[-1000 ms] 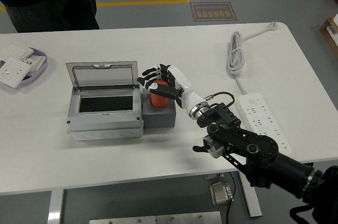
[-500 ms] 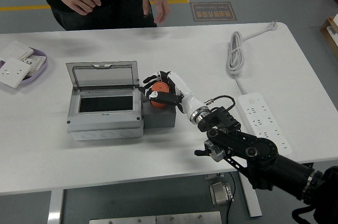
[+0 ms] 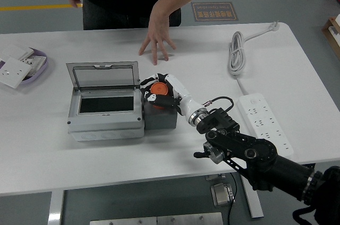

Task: Pick up the cylinder from the cube,place it in the box,flap close box

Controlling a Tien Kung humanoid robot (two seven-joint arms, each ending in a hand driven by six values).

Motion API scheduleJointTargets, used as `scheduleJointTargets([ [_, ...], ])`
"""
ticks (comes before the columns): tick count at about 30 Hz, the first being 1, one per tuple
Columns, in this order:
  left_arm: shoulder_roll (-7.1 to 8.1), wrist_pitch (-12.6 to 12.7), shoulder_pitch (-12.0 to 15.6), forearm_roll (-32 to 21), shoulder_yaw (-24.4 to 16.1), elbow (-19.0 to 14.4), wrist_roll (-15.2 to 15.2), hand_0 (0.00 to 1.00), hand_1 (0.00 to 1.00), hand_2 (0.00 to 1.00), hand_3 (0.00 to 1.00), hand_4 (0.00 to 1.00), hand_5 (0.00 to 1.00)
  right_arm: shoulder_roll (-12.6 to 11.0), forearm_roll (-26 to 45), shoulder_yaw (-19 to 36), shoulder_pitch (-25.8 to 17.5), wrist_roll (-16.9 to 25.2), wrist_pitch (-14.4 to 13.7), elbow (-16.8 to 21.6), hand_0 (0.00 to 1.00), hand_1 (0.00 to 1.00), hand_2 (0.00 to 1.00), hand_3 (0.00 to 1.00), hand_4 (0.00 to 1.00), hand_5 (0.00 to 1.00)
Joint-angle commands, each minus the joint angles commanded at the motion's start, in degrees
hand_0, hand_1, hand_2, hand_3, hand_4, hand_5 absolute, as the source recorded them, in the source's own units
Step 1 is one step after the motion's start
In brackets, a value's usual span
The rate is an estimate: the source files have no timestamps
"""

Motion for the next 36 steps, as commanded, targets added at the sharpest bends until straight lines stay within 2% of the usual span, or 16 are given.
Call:
scheduleJointTargets([
  [11,-0.05,-0.1,-0.2,0.1,-0.1,0.0,-0.2,0.629,0.647,0.625,0.668,0.722,0.253,0.1,0.1,-0.7,0.1,-0.1,0.2,-0.2,0.625,0.513,0.474,0.526,0.530,0.002],
  [12,-0.05,-0.1,-0.2,0.1,-0.1,0.0,-0.2,0.629,0.647,0.625,0.668,0.722,0.253,0.1,0.1,-0.7,0.1,-0.1,0.2,-0.2,0.616,0.508,0.464,0.511,0.493,0.002],
  [17,-0.06,-0.1,-0.1,-0.2,0.2,0.0,-0.4,0.629,0.647,0.625,0.668,0.722,0.253,0.1,0.0,-1.0,0.0,-0.1,0.7,-0.4,0.616,0.508,0.464,0.511,0.493,0.002],
  [18,-0.07,-0.1,-0.1,-0.2,0.2,0.0,-0.4,0.629,0.647,0.625,0.668,0.722,0.253,0.1,-0.1,-1.0,0.0,-0.1,0.8,-0.4,0.604,0.504,0.460,0.507,0.423,0.002],
  [23,-0.07,-0.1,0.0,-0.3,0.4,0.0,-0.5,0.629,0.647,0.625,0.668,0.722,0.253,0.0,-0.3,-1.0,0.2,-0.2,1.0,-0.4,0.604,0.504,0.460,0.507,0.423,0.002],
  [24,-0.06,-0.1,0.0,-0.3,0.4,0.0,-0.5,0.629,0.647,0.625,0.668,0.722,0.253,0.0,-0.3,-1.0,0.3,-0.2,1.0,-0.4,0.578,0.524,0.501,0.544,0.685,0.076],
  [29,0.00,0.0,0.0,-0.3,0.5,0.0,-0.6,0.629,0.647,0.625,0.668,0.722,0.253,0.0,-0.3,-1.1,0.4,-0.2,1.0,-0.4,0.578,0.524,0.501,0.544,0.685,0.076],
  [30,0.00,0.0,0.0,-0.4,0.5,0.0,-0.6,0.629,0.647,0.625,0.668,0.722,0.253,0.0,-0.3,-1.1,0.4,-0.2,1.1,-0.3,0.624,0.543,0.516,0.551,0.821,0.088],
  [35,0.02,0.0,0.1,-0.6,0.8,0.0,-0.7,0.629,0.647,0.625,0.668,0.722,0.253,0.0,0.0,-0.7,0.9,-0.1,1.4,-0.1,0.624,0.543,0.516,0.551,0.821,0.088],
  [36,0.03,0.0,0.1,-0.6,0.8,0.0,-0.7,0.629,0.647,0.625,0.668,0.722,0.253,-0.1,0.0,-0.7,1.0,0.0,1.4,-0.1,0.627,0.544,0.509,0.550,0.847,0.134],
])
